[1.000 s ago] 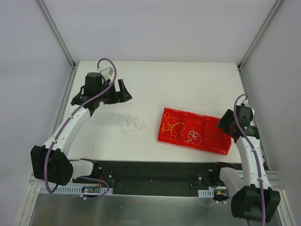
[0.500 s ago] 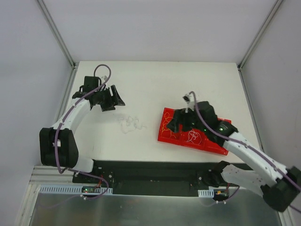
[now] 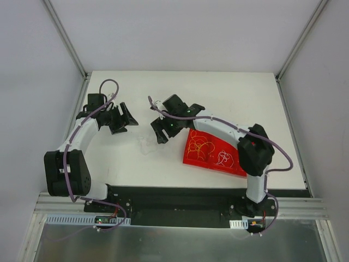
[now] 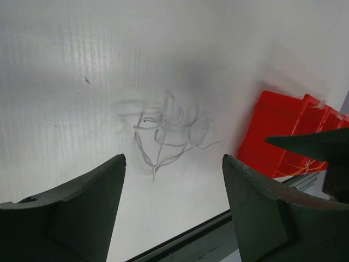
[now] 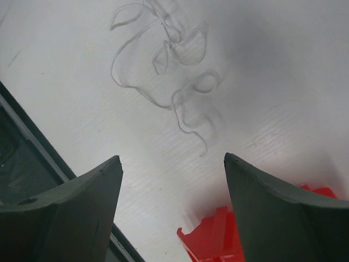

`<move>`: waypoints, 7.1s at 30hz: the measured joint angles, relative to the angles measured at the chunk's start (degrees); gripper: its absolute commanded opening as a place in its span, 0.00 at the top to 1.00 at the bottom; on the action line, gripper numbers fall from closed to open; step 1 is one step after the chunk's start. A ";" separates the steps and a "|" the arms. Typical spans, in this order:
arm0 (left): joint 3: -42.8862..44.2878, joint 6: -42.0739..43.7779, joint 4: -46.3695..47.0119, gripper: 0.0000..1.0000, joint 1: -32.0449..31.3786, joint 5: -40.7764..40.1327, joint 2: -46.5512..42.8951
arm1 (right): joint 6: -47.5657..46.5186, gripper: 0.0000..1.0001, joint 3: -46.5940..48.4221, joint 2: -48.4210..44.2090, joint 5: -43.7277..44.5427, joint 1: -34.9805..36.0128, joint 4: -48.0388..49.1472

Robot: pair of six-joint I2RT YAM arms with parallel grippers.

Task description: Untangle the cables

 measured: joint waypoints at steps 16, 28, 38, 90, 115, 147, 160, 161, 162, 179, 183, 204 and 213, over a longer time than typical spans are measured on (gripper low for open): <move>-0.37 -0.11 1.70 0.30 0.00 3.43 -1.73 | -4.57 0.93 -0.04 13.51 -2.75 -0.07 0.15; -2.58 -0.50 5.77 0.25 0.00 10.23 -1.79 | 1.36 1.00 -8.52 -8.41 -0.98 0.04 3.30; -9.60 -6.19 21.51 0.15 -0.42 20.44 -13.09 | 7.65 1.00 2.99 -19.96 -3.32 0.07 3.13; -19.52 -20.20 25.44 0.32 -9.81 -0.22 -14.95 | 23.76 0.99 13.79 -38.36 -4.76 8.90 7.72; 1.42 -6.05 10.29 0.13 -9.77 -8.79 -25.94 | 19.71 1.00 49.59 -19.04 -7.13 7.78 0.85; 5.18 5.92 8.04 0.07 -8.98 -26.43 -23.47 | 16.85 0.90 -4.50 2.34 2.95 12.81 4.98; 5.18 4.74 8.07 0.09 -7.41 -22.14 -22.43 | 15.13 0.51 -4.50 7.76 8.57 16.20 6.36; 5.18 4.39 8.09 0.10 -7.02 -21.88 -22.38 | 14.95 0.49 -4.50 7.76 9.22 16.31 6.36; 5.18 4.09 8.11 0.10 -6.62 -21.35 -22.27 | 14.82 0.48 -4.50 7.76 9.84 16.41 6.32; 4.81 1.07 8.92 0.12 -4.48 -16.48 -20.63 | 22.73 0.16 -7.43 5.05 21.00 17.70 10.03; 4.74 0.72 9.33 0.12 -3.26 -15.78 -20.63 | 28.17 0.16 -0.59 11.15 23.56 17.70 10.10; 4.00 -1.64 10.21 0.15 0.39 -13.57 -19.10 | 32.96 1.00 12.31 22.12 40.37 21.75 -0.76; 3.58 -1.66 10.32 0.14 0.39 -13.49 -19.06 | 24.81 1.00 -13.00 -9.20 38.82 21.68 4.48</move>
